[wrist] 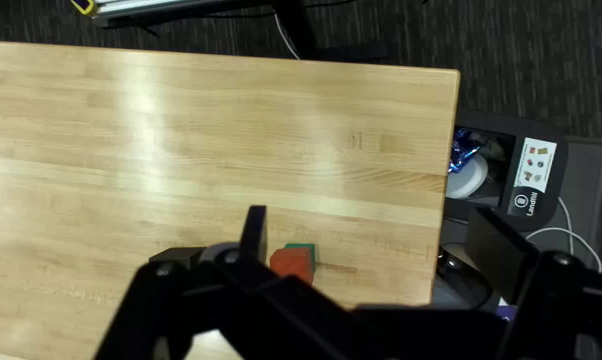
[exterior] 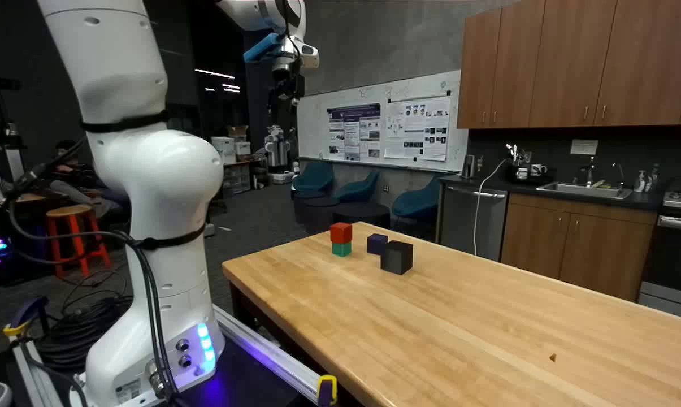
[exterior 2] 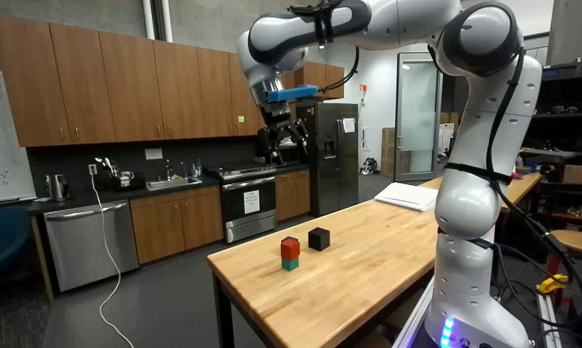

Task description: Swap the orange and green blocks' positions

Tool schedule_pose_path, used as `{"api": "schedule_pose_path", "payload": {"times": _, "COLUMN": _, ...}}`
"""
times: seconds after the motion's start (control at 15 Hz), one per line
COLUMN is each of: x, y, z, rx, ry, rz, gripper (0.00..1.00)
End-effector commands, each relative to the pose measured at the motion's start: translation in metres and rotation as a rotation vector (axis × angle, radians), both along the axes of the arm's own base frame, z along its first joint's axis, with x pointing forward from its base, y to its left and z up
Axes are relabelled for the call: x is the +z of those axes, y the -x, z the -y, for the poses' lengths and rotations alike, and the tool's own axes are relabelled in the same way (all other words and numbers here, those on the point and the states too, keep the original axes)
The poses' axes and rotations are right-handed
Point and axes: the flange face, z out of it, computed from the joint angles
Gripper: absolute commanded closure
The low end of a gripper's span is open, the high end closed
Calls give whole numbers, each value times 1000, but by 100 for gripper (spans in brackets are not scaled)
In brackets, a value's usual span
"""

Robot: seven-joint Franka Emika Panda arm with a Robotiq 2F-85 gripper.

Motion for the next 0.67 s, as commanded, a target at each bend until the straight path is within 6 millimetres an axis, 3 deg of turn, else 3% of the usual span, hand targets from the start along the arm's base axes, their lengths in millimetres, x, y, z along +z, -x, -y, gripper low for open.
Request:
{"api": "schedule_pose_path", "payload": {"times": 0.0, "x": 0, "y": 0, "z": 0, "rx": 0, "ry": 0, "rz": -1, "gripper": 0}}
{"api": "schedule_pose_path", "payload": {"times": 0.33, "x": -4, "y": -7, "z": 0, "rx": 27, "ry": -25, "rz": 59, "gripper": 0}}
{"api": "schedule_pose_path", "payload": {"times": 0.6, "x": -21, "y": -25, "z": 5, "rx": 54, "ry": -62, "rz": 179, "gripper": 0}}
